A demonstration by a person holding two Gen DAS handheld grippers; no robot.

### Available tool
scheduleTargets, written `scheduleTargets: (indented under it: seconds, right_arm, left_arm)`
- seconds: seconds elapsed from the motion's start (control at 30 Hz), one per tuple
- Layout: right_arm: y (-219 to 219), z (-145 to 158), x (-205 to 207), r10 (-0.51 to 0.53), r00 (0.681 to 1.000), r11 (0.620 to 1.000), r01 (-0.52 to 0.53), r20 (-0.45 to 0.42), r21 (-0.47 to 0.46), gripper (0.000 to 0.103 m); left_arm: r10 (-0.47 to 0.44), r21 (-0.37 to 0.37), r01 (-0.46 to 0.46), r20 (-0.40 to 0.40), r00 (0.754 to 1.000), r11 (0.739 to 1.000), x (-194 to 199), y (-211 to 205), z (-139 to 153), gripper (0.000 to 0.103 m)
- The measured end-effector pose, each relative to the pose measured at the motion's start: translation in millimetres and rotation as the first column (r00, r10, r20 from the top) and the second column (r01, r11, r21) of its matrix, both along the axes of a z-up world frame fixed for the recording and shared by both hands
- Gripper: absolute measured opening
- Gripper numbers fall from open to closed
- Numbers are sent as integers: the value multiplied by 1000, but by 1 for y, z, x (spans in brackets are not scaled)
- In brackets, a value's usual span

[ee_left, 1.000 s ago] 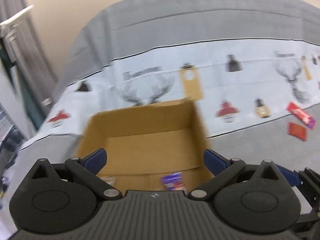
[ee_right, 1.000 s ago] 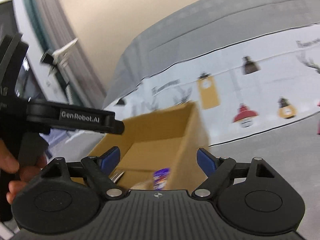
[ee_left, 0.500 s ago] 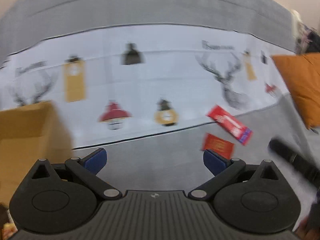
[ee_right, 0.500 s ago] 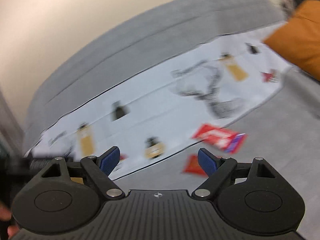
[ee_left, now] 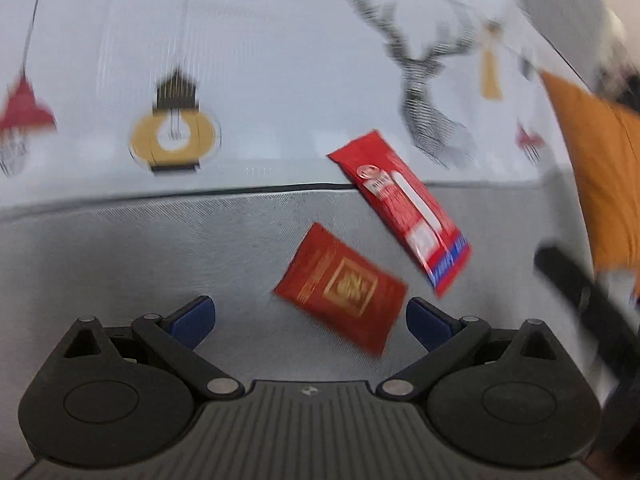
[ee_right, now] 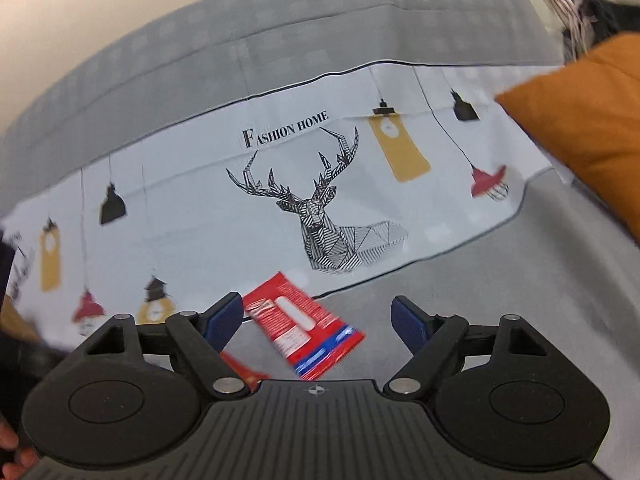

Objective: Organize snacks
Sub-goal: 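Grasp the red packet with the left tool while the right grasps the red-white stick pack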

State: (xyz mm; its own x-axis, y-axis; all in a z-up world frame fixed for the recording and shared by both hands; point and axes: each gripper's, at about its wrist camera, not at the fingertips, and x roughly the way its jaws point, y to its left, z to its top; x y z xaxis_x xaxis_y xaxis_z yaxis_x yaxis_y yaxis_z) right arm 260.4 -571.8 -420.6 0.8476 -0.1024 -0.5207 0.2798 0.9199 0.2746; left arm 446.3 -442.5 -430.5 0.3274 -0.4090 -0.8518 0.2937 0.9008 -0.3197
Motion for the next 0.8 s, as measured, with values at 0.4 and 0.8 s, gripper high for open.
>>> scheduleTargets:
  seconds: [0.4, 0.8]
  right_arm:
    - [-9, -65, 53, 224, 974, 974, -223, -30, 33, 87]
    - [7, -46, 8, 159, 948, 983, -179, -275, -49, 54]
  left_arm:
    - [24, 94, -29, 58, 998, 995, 13, 6, 8, 15]
    - [-343, 172, 317, 154, 927, 933, -29, -17, 7, 68]
